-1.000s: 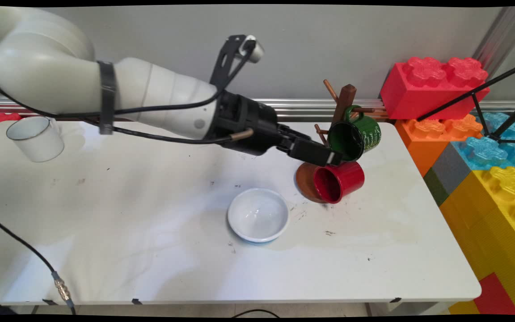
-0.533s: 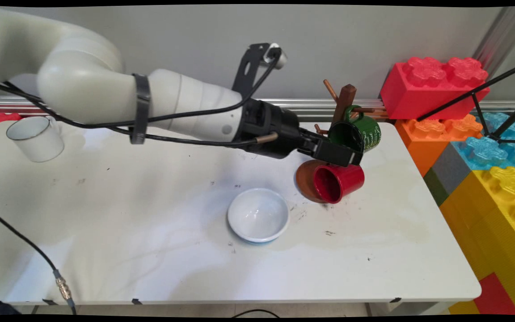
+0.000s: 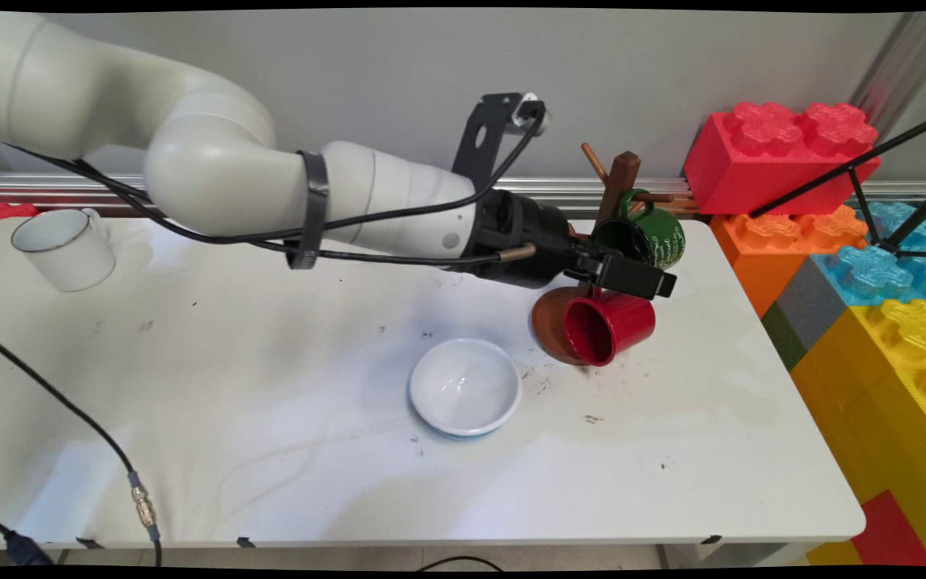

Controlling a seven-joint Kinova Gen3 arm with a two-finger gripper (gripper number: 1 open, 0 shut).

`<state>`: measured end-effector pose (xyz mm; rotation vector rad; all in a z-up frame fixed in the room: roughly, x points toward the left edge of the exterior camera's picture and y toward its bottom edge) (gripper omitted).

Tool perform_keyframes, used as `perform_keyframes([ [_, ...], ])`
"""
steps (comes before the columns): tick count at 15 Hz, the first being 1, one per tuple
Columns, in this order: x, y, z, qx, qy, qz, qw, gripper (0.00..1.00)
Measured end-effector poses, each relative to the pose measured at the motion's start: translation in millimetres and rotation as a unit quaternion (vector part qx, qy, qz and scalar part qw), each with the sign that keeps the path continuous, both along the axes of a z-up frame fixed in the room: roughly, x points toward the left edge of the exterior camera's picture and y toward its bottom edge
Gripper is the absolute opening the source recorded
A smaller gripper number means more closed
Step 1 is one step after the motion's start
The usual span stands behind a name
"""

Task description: Pick up the green mug from the rack

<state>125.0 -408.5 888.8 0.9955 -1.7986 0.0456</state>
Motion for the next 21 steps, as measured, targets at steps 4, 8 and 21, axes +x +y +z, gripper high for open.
perform_keyframes([
  [4, -8.6, -7.4, -7.5, 0.001, 0.000, 0.009, 1.0000, 1.00],
  [8, -18.5, -15.3, -14.3, 0.006, 0.001, 0.025, 0.9997, 1.00],
  [21, -53.1, -38.9, -23.6, 0.037, 0.028, 0.074, 0.9962, 1.00],
])
